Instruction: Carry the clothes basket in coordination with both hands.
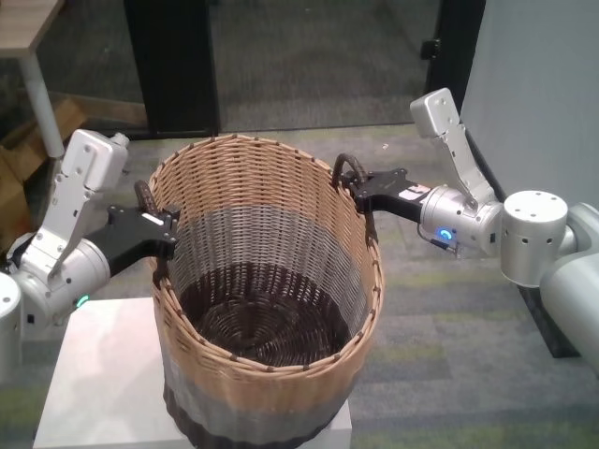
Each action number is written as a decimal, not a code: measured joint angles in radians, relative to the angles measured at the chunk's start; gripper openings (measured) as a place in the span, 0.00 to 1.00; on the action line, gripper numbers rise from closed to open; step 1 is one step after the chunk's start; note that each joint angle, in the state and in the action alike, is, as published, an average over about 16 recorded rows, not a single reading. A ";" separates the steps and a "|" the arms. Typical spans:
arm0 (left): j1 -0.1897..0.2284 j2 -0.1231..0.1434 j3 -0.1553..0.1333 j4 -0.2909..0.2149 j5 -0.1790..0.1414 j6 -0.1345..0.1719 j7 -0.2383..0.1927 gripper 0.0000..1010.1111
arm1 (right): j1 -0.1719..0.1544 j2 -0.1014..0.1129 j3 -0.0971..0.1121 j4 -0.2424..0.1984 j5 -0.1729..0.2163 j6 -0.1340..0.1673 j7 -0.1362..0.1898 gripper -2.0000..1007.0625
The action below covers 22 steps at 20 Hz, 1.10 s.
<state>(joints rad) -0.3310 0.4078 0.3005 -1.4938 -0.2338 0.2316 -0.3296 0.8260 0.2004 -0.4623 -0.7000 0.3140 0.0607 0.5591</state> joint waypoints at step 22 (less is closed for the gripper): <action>-0.002 0.001 0.011 0.008 0.023 -0.010 -0.013 0.00 | 0.001 -0.006 0.006 0.009 -0.004 -0.001 0.004 0.02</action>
<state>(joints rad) -0.3329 0.4089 0.3117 -1.4855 -0.2105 0.2220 -0.3422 0.8272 0.1949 -0.4568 -0.6913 0.3099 0.0601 0.5627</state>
